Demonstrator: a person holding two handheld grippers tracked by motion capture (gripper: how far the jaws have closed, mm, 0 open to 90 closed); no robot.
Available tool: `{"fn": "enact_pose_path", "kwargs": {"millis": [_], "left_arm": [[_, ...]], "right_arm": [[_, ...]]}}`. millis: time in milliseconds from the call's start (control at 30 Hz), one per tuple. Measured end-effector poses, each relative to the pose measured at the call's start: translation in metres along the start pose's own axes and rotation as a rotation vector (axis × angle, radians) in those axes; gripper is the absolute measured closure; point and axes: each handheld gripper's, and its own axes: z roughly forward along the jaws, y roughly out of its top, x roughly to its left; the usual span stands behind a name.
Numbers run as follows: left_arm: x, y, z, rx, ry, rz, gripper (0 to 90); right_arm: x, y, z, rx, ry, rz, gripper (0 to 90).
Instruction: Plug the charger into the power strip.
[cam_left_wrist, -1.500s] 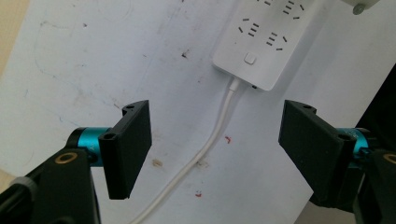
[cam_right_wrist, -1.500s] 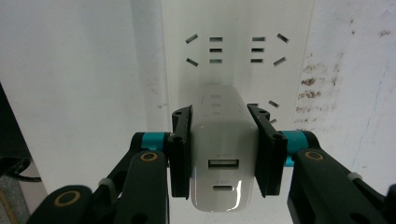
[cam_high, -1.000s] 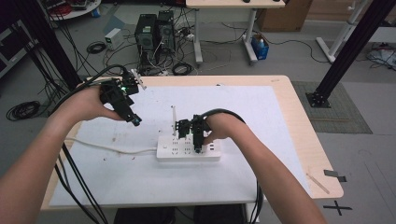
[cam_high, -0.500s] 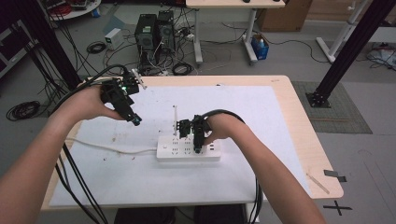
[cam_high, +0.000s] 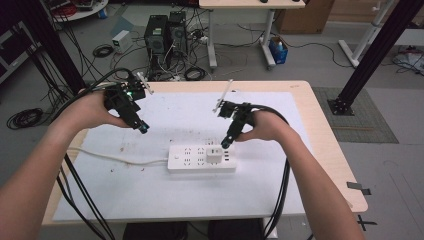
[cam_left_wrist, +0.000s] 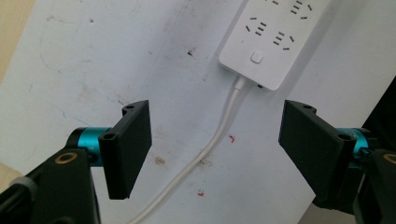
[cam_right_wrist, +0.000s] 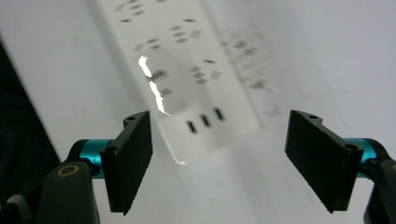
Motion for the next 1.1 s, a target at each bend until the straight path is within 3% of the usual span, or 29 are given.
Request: {"fn": "enact_pose_path", "kwargs": {"millis": [67, 200, 233, 400, 567, 1100], "left_arm": [[0.000, 0.001, 0.002, 0.003, 0.003, -0.013, 25.8], [0.001, 0.004, 0.004, -0.004, 0.008, -0.029, 25.8], [0.002, 0.004, 0.004, 0.002, 0.009, -0.028, 25.8], [0.003, 0.008, 0.004, -0.008, 0.017, -0.037, 25.8], [0.005, 0.010, 0.004, -0.011, 0.016, -0.032, 25.8], [0.001, 0.011, 0.000, -0.018, 0.019, -0.025, 25.8]], "right_arm": [[-0.012, -0.013, -0.013, -0.019, -0.049, 0.127, 23.0], [-0.031, -0.037, -0.035, -0.018, -0.182, 0.312, 22.7], [-0.035, -0.043, -0.040, -0.022, -0.195, 0.357, 22.5], [-0.049, -0.069, -0.064, -0.044, -0.259, 0.505, 22.2], [-0.051, -0.081, -0.075, -0.058, -0.277, 0.538, 22.2], [-0.049, -0.083, -0.074, -0.060, -0.278, 0.515, 22.2]]}}
